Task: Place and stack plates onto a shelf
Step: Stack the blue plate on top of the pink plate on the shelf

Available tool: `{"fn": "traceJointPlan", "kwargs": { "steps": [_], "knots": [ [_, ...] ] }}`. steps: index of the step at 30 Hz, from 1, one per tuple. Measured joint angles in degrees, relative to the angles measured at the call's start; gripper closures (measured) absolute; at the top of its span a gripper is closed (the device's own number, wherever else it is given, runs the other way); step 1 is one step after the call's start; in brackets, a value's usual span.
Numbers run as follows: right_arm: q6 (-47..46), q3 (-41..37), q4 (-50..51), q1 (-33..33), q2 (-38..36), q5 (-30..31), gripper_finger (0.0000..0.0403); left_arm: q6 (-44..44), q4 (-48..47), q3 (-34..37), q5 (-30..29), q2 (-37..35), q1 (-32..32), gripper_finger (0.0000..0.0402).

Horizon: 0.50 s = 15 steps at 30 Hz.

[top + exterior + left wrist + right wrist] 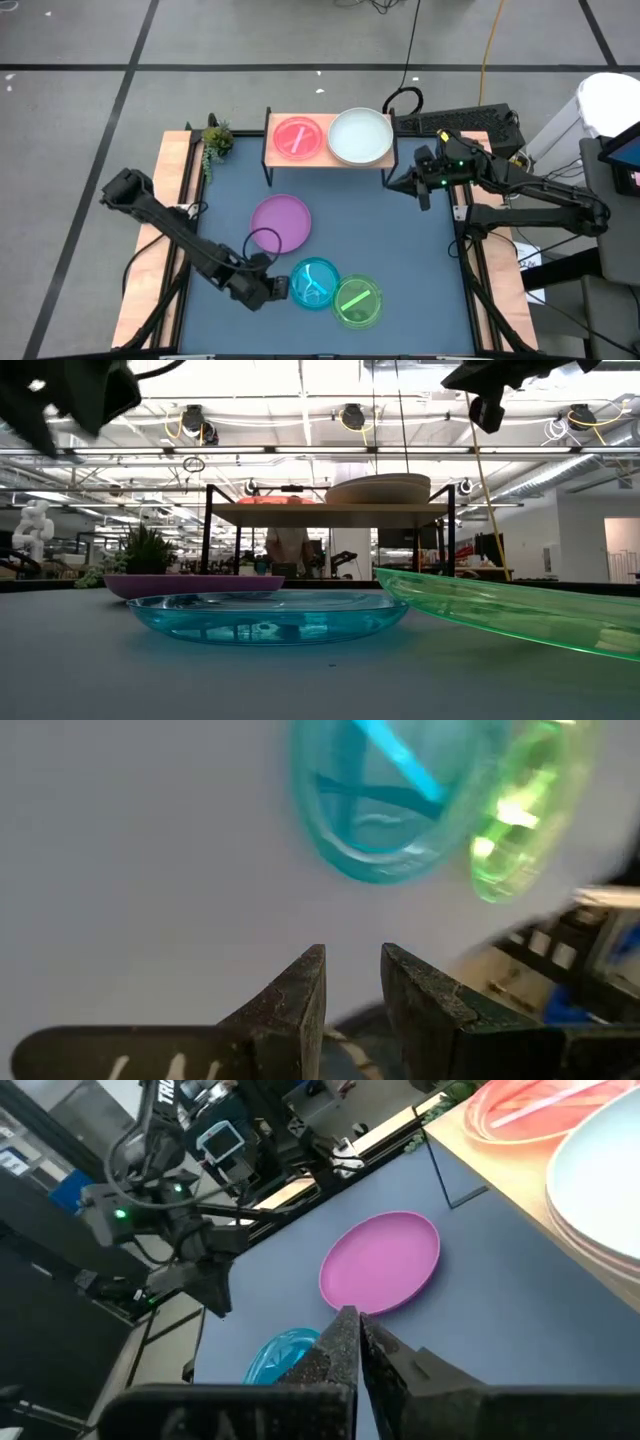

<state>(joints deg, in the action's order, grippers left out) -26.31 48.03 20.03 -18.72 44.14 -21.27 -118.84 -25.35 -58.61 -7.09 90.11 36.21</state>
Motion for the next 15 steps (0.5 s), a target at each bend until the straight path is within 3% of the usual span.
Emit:
{"fn": "traceJointPlan", "kwargs": {
  "steps": [10, 15],
  "knots": [
    [-1.49, 0.0, 0.02, 2.47, -0.94, -0.25, 0.0403, -1.82, 1.66, 0.02, -0.59, 4.43, 0.5, 0.0295],
    [0.77, 0.0, 0.03, 3.59, -1.25, -0.19, 0.0403, -2.97, -2.88, 0.04, -2.52, 4.43, 0.71, 0.0243]
  ]
}}
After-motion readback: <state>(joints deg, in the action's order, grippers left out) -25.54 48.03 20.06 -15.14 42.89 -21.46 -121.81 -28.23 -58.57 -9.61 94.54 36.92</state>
